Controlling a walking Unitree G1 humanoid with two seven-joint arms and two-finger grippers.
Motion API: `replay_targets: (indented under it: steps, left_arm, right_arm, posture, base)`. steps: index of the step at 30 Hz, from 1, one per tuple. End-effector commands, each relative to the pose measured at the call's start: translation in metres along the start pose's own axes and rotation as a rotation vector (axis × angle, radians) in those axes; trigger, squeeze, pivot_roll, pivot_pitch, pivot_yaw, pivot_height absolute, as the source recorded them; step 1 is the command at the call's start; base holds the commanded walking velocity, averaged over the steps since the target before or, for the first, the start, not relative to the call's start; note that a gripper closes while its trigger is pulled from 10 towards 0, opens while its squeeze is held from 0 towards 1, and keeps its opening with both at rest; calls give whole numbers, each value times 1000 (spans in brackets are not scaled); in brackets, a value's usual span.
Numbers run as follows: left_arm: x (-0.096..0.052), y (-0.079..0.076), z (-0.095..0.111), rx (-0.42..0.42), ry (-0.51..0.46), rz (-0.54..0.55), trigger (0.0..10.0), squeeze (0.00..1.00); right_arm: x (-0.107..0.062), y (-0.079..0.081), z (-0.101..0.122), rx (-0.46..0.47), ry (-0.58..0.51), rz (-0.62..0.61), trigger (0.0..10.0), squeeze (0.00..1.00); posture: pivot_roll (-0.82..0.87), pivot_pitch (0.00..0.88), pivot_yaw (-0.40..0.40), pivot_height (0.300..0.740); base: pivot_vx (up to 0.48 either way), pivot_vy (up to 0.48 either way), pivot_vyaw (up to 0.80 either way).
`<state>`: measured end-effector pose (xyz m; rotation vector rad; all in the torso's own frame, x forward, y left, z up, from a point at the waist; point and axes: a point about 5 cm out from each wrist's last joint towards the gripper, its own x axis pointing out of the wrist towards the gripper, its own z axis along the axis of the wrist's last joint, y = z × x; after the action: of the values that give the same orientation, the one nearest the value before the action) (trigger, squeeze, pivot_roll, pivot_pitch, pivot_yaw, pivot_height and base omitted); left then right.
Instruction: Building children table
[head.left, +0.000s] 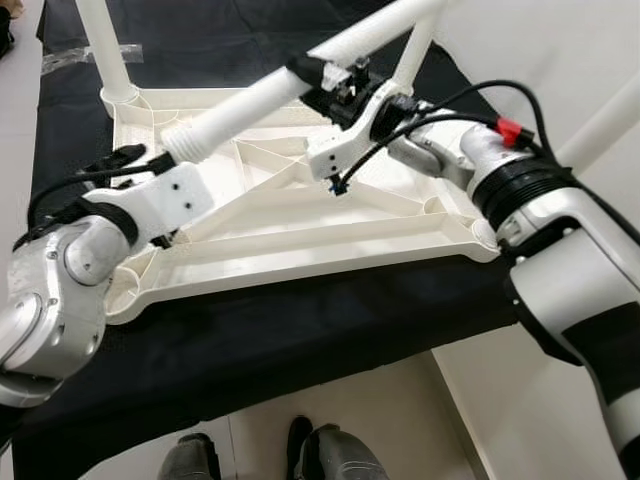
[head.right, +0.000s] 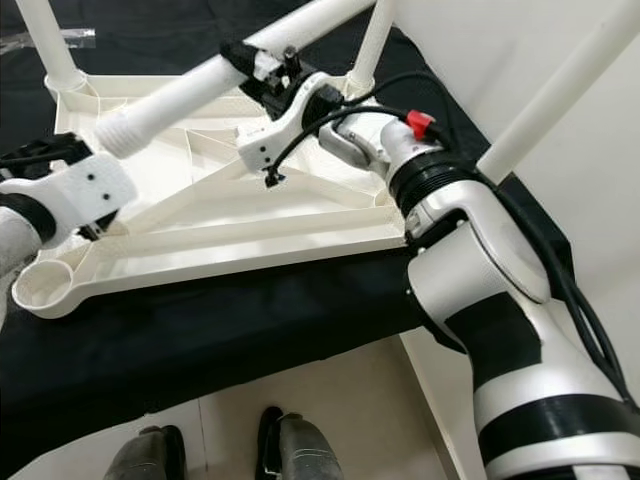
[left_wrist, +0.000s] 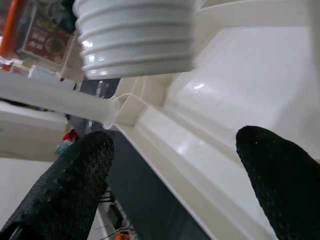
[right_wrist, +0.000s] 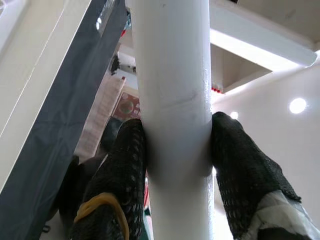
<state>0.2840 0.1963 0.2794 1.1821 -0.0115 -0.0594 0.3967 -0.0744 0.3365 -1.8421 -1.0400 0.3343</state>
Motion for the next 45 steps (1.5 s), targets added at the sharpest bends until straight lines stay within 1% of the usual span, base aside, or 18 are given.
replay_targets:
  steps: [1, 4, 6, 8, 13, 16, 20, 25, 27, 31, 32, 34, 35, 36, 37, 38, 40, 45]
  left_arm:
    - [2, 5, 0, 37, -10, 39, 10000, 0]
    - [3, 8, 1, 43, -13, 60, 10000, 0]
    - [5, 18, 12, 45, -47, 122, 10000, 0]
    - [6, 20, 18, 44, -67, 131, 10000, 0]
    - [10, 9, 22, -20, -89, 75, 10000, 0]
    - [12, 5, 23, -36, -90, 43, 10000, 0]
    - [11, -2, 25, -25, -90, -23, 10000, 0]
    - [10, -3, 24, -9, -78, -31, 10000, 0]
    - [9, -1, 23, 1, -76, -15, 10000, 0]
    - [5, 19, 28, 46, -85, 97, 10000, 0]
    - [5, 19, 28, 46, -85, 97, 10000, 0]
    - [3, 33, 31, 60, -89, 173, 10000, 0]
    - [3, 33, 31, 60, -89, 173, 10000, 0]
    - [3, 40, 31, 64, -86, 206, 10000, 0]
    - [3, 40, 31, 64, -86, 206, 10000, 0]
    - [2, 45, 30, 68, -74, 218, 10000, 0]
    - [1, 49, 29, 45, -59, 201, 10000, 0]
    - [0, 48, 31, 45, -58, 179, 10000, 0]
  right_arm:
    - [1, -9, 0, -11, -25, -35, 0, 0]
    - [1, -9, 0, -6, -28, -37, 0, 0]
    - [1, -6, 3, 2, -40, -22, 0, 0]
    - [1, -3, 5, 5, -50, -13, 0, 0]
    - [4, -2, 11, 16, -75, -24, 0, 0]
    - [5, -3, 14, 25, -90, -27, 0, 0]
    - [7, -5, 15, 35, -93, -36, 0, 0]
    - [7, -6, 13, 38, -82, -37, 0, 0]
    - [8, -6, 13, 36, -78, -35, 0, 0]
    - [7, -2, 11, 27, -53, -10, 0, 0]
    - [7, -2, 11, 27, -53, -10, 0, 0]
    - [6, 3, 10, 22, -39, 15, 0, 0]
    - [6, 3, 10, 22, -39, 15, 0, 0]
    - [5, 5, 9, 20, -31, 27, 0, 0]
    - [5, 5, 9, 20, -31, 27, 0, 0]
    - [5, 8, 9, 18, -20, 40, 0, 0]
    - [3, 11, 7, 16, 5, 65, 0, 0]
    - [2, 14, 5, 11, 18, 80, 0, 0]
  posture:
    - [35, 144, -156, 740]
    - [35, 144, -156, 740]
    - [35, 144, -156, 740]
    - [35, 144, -156, 740]
    - [39, 143, -155, 740]
    - [38, 142, -153, 740]
    - [37, 143, -154, 740]
    - [37, 143, -154, 740]
    - [37, 143, -154, 740]
    - [37, 142, -156, 740]
    - [37, 142, -156, 740]
    - [39, 143, -159, 740]
    - [39, 143, -159, 740]
    - [39, 143, -159, 740]
    - [39, 143, -159, 740]
    - [44, 142, -160, 740]
    - [44, 141, -159, 740]
    - [45, 141, -159, 740]
  base:
    - [0, 0, 0]
    - [0, 0, 0]
    - [0, 0, 0]
    - [0, 0, 0]
    - [0, 0, 0]
    - [0, 0, 0]
    - [0, 0, 0]
    - [0, 0, 0]
    - [0, 0, 0]
    - [0, 0, 0]
    - [0, 0, 0]
    - [0, 0, 0]
    - [0, 0, 0]
    - [0, 0, 0]
    - [0, 0, 0]
    - [0, 0, 0]
    - [0, 0, 0]
    - [0, 0, 0]
